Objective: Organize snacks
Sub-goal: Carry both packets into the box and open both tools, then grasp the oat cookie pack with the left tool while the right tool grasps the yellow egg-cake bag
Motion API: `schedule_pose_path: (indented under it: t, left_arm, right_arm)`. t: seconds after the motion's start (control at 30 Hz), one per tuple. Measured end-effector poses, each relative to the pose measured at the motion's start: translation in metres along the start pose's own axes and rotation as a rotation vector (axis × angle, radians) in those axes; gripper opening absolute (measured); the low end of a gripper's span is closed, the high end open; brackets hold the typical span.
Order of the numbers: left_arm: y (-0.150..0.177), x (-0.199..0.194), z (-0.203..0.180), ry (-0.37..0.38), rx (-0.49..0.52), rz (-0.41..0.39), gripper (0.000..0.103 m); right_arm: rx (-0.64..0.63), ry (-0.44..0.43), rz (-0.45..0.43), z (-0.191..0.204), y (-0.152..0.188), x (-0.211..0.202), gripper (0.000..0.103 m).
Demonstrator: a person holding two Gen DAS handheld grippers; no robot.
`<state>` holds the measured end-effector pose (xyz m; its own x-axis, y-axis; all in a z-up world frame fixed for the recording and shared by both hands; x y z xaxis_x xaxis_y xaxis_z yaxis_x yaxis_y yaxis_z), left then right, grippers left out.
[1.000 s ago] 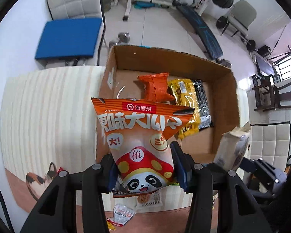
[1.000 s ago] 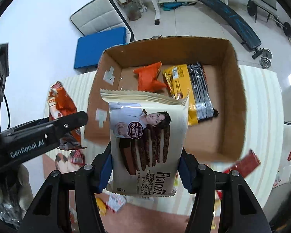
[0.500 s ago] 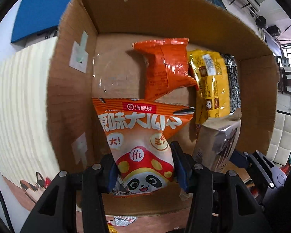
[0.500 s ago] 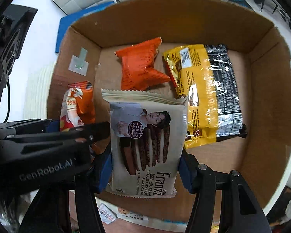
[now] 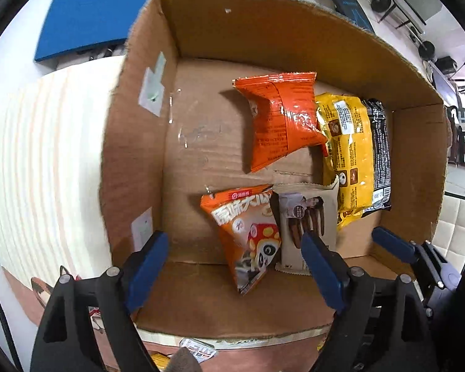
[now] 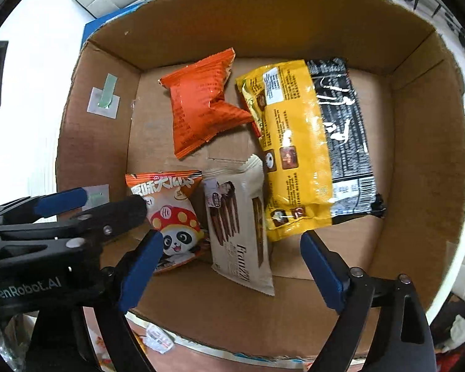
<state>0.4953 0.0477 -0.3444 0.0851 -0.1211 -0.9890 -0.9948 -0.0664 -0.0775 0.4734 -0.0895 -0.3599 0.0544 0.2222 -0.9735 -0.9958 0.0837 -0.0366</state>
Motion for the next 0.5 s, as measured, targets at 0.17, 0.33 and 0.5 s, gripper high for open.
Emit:
schedule_pose_path:
  t: [0.17, 0.33, 0.5]
  left_arm:
    - [0.011, -0.022, 0.001, -0.008, 0.005, -0.077, 0.089]
    - [0.031, -0.064, 0.003, -0.024, 0.0, -0.199, 0.089]
    - [0.071, -0.102, 0.006, -0.033, -0.006, -0.285, 0.089]
  right_arm:
    - [-0.043, 0.054, -0.065, -0.001, 0.009, -0.032, 0.096]
    - [-0.064, 0.057, -0.138, -0.003, 0.024, -0.068, 0.097]
    - [-0.018, 0.005, -0.165, -0.013, 0.071, -0.105, 0.097]
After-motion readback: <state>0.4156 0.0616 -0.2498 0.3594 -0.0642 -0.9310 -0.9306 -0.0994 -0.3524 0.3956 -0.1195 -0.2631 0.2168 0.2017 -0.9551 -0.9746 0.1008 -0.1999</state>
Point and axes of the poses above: each gripper's, at about its wrist camera, not at the fingertips, and x roughly the way its jaws point, z to its left, y to its underside, the point moved 4 cm from there along x, roughly the way its jaws point, and after that the axes turned 12 degrees about -z, right-handed, at the moved point
